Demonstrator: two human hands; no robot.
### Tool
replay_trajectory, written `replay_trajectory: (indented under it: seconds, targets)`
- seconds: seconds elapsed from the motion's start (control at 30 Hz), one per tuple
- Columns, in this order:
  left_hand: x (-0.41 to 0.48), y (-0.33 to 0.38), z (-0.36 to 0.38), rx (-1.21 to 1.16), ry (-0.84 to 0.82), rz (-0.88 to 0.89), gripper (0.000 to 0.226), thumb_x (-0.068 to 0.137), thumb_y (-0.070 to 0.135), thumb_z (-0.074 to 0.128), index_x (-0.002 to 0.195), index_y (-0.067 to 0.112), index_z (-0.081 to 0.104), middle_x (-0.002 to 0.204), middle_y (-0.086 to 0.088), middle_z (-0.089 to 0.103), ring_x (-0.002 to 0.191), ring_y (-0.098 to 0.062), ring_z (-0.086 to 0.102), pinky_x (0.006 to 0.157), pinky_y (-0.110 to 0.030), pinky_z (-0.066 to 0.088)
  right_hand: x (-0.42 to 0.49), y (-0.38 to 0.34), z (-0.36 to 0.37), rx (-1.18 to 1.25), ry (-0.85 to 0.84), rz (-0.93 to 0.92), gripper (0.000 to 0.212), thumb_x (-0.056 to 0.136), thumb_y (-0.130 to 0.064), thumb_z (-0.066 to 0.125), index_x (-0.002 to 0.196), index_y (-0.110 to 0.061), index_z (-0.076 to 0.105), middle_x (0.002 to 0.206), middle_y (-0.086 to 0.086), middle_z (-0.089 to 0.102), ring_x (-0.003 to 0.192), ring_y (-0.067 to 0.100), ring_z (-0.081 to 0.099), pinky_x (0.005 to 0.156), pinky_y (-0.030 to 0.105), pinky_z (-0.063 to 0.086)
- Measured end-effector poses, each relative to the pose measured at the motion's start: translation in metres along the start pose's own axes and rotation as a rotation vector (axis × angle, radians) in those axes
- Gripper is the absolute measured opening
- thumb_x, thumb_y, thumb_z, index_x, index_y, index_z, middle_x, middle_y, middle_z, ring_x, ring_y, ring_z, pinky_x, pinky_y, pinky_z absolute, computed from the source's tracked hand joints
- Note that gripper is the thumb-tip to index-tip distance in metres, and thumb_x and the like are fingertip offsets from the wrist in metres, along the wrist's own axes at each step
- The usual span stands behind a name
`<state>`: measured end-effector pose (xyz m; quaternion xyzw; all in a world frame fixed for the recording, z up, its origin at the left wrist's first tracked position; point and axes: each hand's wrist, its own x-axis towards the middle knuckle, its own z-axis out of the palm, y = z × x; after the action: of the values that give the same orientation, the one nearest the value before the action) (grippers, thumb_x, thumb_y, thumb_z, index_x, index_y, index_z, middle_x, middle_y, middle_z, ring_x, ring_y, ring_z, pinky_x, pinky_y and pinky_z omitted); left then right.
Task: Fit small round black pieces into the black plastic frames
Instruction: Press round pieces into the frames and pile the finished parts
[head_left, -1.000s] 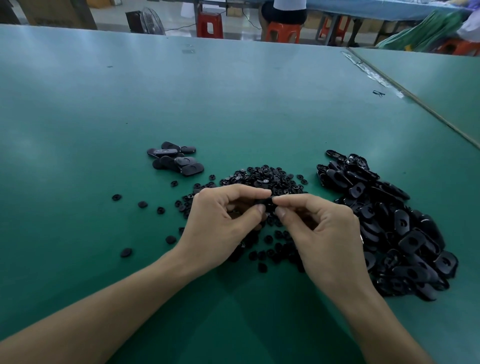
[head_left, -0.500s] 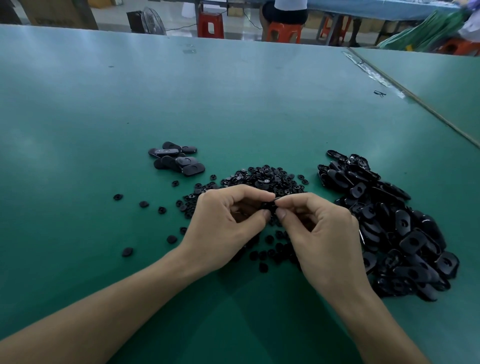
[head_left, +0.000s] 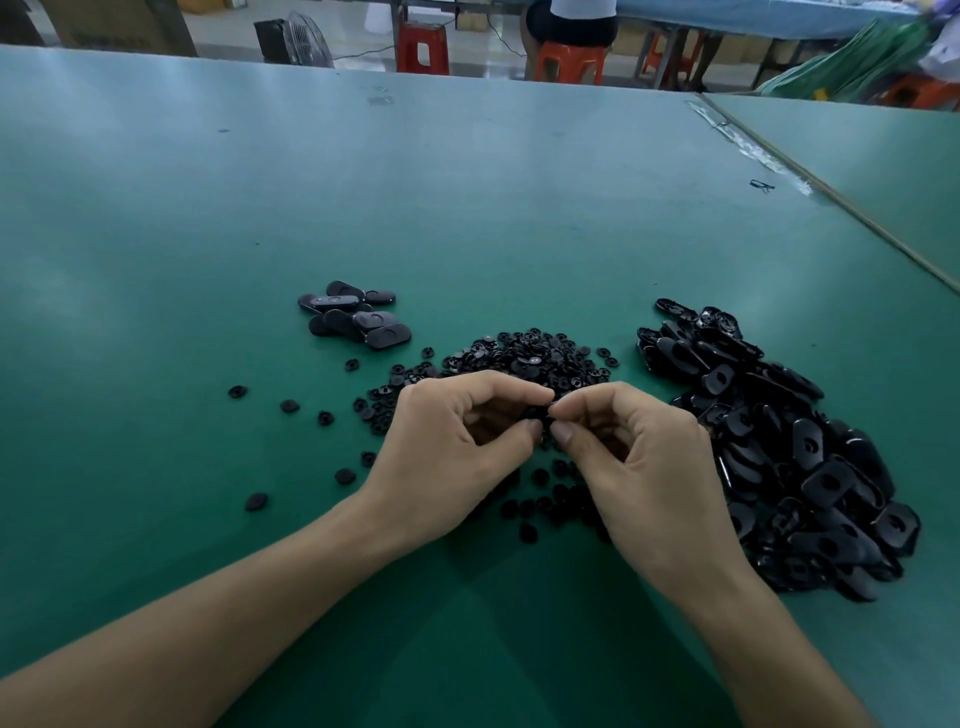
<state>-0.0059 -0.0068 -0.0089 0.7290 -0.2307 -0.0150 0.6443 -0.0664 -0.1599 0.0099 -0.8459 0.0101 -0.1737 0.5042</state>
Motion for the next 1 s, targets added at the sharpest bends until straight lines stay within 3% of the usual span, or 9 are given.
replay_trajectory:
  seconds: [0.17, 0.33, 0.5, 0.8, 0.9, 1.0]
  targets:
    - [-0.0009, 0.0007, 0.0003, -0.012, -0.021, 0.011, 0.024, 0.08, 0.01, 0.074, 0.097, 0.027, 0.077, 0.087, 0.007, 0.078, 0.082, -0.012, 0.075, 0.075, -0.022, 0.057, -0.0005, -0.0007, 0.0015, -0.056, 0.078, -0.017, 0.024, 0.084, -0.01, 0.078, 0.079, -0.031, 0.067, 0.079, -0.02, 0.069, 0.074, 0.003, 0.068, 0.066, 0.011, 0.05]
    - [-0.0004, 0.0008, 0.001, 0.009, -0.016, 0.019, 0.022, 0.08, 0.015, 0.073, 0.096, 0.029, 0.076, 0.086, 0.004, 0.077, 0.079, -0.021, 0.074, 0.074, -0.034, 0.061, -0.0004, 0.0008, 0.0009, -0.049, 0.081, -0.006, 0.025, 0.084, -0.009, 0.078, 0.079, -0.032, 0.07, 0.078, -0.018, 0.071, 0.073, 0.003, 0.068, 0.067, 0.011, 0.05]
    - [-0.0005, -0.0005, -0.0003, 0.035, -0.021, 0.031, 0.023, 0.079, 0.01, 0.071, 0.094, 0.027, 0.073, 0.086, 0.003, 0.075, 0.078, -0.022, 0.072, 0.071, -0.034, 0.059, -0.0005, 0.0004, 0.0052, -0.002, 0.061, -0.003, 0.025, 0.085, -0.009, 0.077, 0.077, -0.031, 0.07, 0.073, -0.017, 0.07, 0.068, 0.003, 0.065, 0.064, 0.011, 0.047]
    - [0.0003, -0.0013, -0.0016, 0.038, -0.043, 0.036, 0.023, 0.082, 0.006, 0.07, 0.097, 0.024, 0.071, 0.085, 0.006, 0.075, 0.076, -0.012, 0.07, 0.068, -0.019, 0.052, -0.0039, 0.0001, 0.0079, 0.006, 0.084, 0.028, 0.019, 0.087, -0.01, 0.076, 0.085, -0.029, 0.076, 0.075, -0.017, 0.071, 0.07, 0.005, 0.066, 0.064, 0.016, 0.052]
    - [0.0007, -0.0012, -0.001, 0.04, -0.029, 0.031, 0.02, 0.081, 0.011, 0.072, 0.096, 0.025, 0.07, 0.085, 0.005, 0.075, 0.076, -0.016, 0.07, 0.068, -0.026, 0.055, -0.0051, -0.001, 0.0074, -0.01, 0.075, 0.026, 0.025, 0.089, -0.008, 0.073, 0.091, -0.032, 0.077, 0.078, -0.02, 0.073, 0.071, 0.005, 0.068, 0.065, 0.019, 0.055]
    - [0.0015, -0.0018, -0.0015, 0.04, -0.003, 0.027, 0.017, 0.08, 0.015, 0.073, 0.093, 0.026, 0.069, 0.082, 0.005, 0.074, 0.073, -0.019, 0.069, 0.067, -0.032, 0.058, -0.0061, -0.0032, 0.0065, -0.043, 0.047, -0.012, 0.027, 0.09, -0.004, 0.071, 0.1, -0.028, 0.079, 0.087, -0.02, 0.075, 0.083, -0.003, 0.069, 0.075, 0.013, 0.054]
